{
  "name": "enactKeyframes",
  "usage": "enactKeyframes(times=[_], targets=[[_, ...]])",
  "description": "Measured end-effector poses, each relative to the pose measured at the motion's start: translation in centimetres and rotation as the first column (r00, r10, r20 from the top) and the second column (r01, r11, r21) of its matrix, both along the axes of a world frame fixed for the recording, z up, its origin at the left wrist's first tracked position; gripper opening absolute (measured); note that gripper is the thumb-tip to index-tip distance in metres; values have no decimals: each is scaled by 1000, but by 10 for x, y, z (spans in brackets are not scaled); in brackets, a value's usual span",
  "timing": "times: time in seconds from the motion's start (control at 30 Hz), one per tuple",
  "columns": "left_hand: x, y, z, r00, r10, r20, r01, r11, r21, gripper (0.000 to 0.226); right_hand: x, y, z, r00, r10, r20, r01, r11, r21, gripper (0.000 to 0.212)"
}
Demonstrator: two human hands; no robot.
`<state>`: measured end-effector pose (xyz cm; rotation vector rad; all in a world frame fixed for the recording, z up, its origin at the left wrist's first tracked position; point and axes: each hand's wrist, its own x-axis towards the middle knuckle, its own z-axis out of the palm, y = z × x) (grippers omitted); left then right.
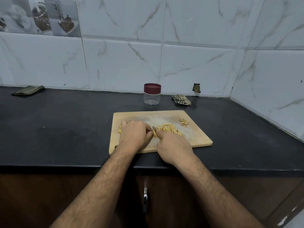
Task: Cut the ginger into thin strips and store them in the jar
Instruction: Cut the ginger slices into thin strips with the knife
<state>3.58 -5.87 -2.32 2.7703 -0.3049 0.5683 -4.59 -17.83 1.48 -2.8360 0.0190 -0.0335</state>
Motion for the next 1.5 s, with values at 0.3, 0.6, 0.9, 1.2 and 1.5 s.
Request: enactKeyframes(times=[0.3,0.6,0.9,1.2,1.5], targets=[[3,1,1,999,-5,-46,1,998,-68,19,-2,7,-4,1000,10,20,-8,998,-55,58],[3,1,0,998,10,-69,-15,997,-71,19,1,10,0,1000,20,-20,-22,994,-104,59],[-1,-2,1,999,25,-34,-26,1000,-18,19,-14,8,-9,1000,16,-20,-18,994,-111,65],[-2,-1,4,998,25,-55,-27,999,-32,20,-16,8,-9,999,-26,-36,22,995,-99,70],[-2,-1,3,998,23,-59,-26,999,-41,19,-19,2,-14,999,-44,10,44,998,-37,66]])
